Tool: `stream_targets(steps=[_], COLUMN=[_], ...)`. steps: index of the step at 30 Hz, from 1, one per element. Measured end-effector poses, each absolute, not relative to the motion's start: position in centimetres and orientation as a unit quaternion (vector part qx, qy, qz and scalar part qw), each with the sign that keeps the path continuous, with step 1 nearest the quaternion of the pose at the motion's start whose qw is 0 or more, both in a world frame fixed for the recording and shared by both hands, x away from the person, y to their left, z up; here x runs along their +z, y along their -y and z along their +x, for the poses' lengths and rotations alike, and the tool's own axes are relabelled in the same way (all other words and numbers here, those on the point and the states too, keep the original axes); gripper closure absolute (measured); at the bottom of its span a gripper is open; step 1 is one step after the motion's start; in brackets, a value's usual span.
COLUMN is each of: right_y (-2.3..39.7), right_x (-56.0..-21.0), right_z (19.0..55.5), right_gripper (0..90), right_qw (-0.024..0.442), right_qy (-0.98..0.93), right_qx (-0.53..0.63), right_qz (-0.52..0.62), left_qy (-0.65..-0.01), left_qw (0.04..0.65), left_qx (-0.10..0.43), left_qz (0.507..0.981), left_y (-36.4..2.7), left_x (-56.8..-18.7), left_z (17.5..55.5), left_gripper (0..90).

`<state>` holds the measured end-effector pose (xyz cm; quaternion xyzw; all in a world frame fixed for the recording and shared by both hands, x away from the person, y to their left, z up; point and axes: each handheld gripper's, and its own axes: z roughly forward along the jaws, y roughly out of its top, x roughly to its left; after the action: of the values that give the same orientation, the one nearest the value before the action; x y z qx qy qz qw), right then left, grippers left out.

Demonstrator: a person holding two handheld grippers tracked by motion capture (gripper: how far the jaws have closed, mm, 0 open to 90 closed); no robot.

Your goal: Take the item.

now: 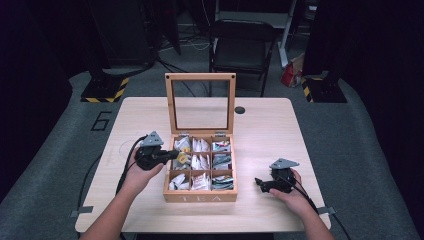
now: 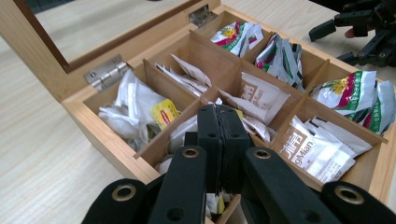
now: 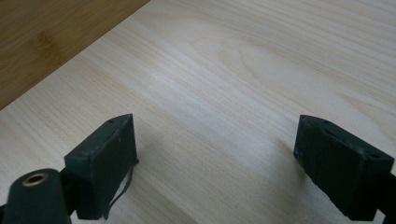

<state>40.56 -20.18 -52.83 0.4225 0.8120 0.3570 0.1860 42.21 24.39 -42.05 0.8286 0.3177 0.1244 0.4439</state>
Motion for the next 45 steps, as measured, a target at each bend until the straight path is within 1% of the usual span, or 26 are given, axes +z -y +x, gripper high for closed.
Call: stream_targets(steps=[8, 22, 45], right_y=[20.2, 20.2, 20.2], right_x=[-52.8, -52.8, -52.8], right_z=[40.6, 40.6, 40.6], right_gripper=[12.4, 12.4, 12.4], right_qw=[0.186, 0.186, 0.186], right_qy=[-0.812, -0.812, -0.812], right_qx=[0.358, 0.357, 0.357], right_qz=[0.422, 0.423, 0.422], left_qy=[-0.318, -0.323, -0.341], left_qw=[0.452, 0.459, 0.466], left_qx=[0.132, 0.146, 0.169], left_qz=[0.823, 0.815, 0.799], left_y=[-24.8, -25.4, -28.0], left_x=[-40.8, -40.0, -38.0], left_z=[42.3, 42.2, 42.1], left_gripper=[89.2, 89.3, 89.3])
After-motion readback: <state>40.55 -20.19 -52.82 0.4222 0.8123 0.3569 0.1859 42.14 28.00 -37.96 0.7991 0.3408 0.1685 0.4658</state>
